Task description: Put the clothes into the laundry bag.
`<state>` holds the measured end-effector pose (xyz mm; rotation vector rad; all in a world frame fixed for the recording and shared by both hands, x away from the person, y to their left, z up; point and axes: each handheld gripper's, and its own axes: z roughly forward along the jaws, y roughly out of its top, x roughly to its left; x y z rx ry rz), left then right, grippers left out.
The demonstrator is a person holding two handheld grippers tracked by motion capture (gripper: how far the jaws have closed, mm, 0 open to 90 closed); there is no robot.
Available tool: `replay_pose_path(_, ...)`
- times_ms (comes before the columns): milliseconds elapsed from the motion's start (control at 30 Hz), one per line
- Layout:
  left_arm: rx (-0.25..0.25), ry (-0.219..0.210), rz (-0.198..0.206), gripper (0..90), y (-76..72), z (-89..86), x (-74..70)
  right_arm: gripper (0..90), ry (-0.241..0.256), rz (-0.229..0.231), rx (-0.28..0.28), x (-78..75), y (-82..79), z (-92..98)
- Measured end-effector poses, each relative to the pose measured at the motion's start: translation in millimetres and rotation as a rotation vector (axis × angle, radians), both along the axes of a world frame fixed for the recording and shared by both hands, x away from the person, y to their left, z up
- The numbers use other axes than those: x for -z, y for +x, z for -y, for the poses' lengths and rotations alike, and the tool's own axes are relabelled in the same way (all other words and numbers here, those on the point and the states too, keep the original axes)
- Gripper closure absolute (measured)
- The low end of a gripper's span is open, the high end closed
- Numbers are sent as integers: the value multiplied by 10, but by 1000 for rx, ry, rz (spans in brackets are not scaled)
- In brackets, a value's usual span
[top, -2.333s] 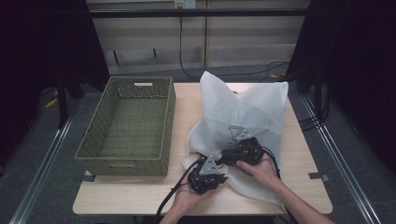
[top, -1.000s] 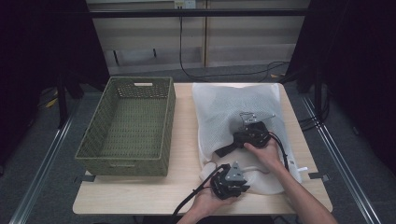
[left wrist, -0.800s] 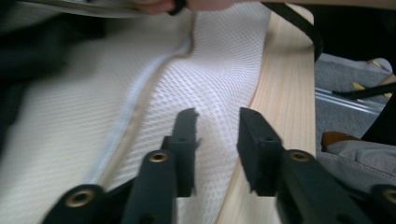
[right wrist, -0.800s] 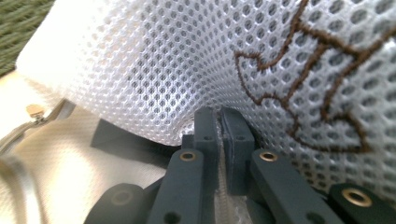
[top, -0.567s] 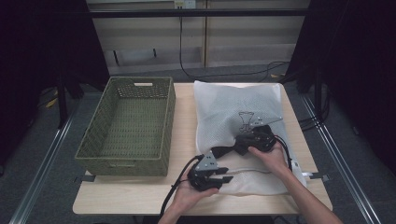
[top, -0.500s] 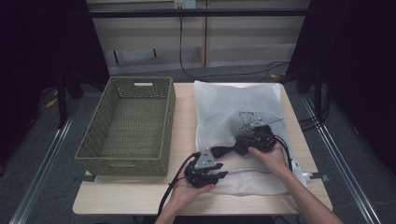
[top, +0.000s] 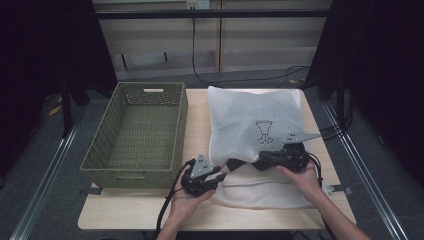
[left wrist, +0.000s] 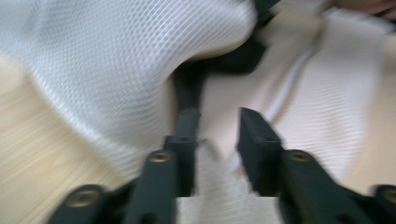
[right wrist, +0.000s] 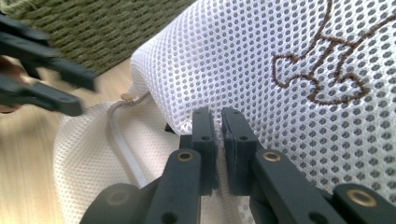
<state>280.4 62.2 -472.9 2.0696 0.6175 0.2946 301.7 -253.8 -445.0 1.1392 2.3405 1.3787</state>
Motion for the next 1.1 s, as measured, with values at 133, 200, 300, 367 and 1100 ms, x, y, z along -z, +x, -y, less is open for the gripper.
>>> replay_pose_path(133,4,78,-38,466,69,25,181,846,11,2,5,-2,-32,36)
replay_pose_path(200,14,123,-8,680,26,15,190,847,6,-1,7,8,-41,56)
replay_pose_path(300,-9,74,1,824,-68,-80,97,849,17,2,17,-9,-67,109)
replay_pose_path(367,-19,12,-9,824,-119,-192,52,850,16,13,27,-43,-98,155)
replay_pose_path(1100,-28,97,-57,767,321,195,168,751,33,-53,-32,60,-232,218)
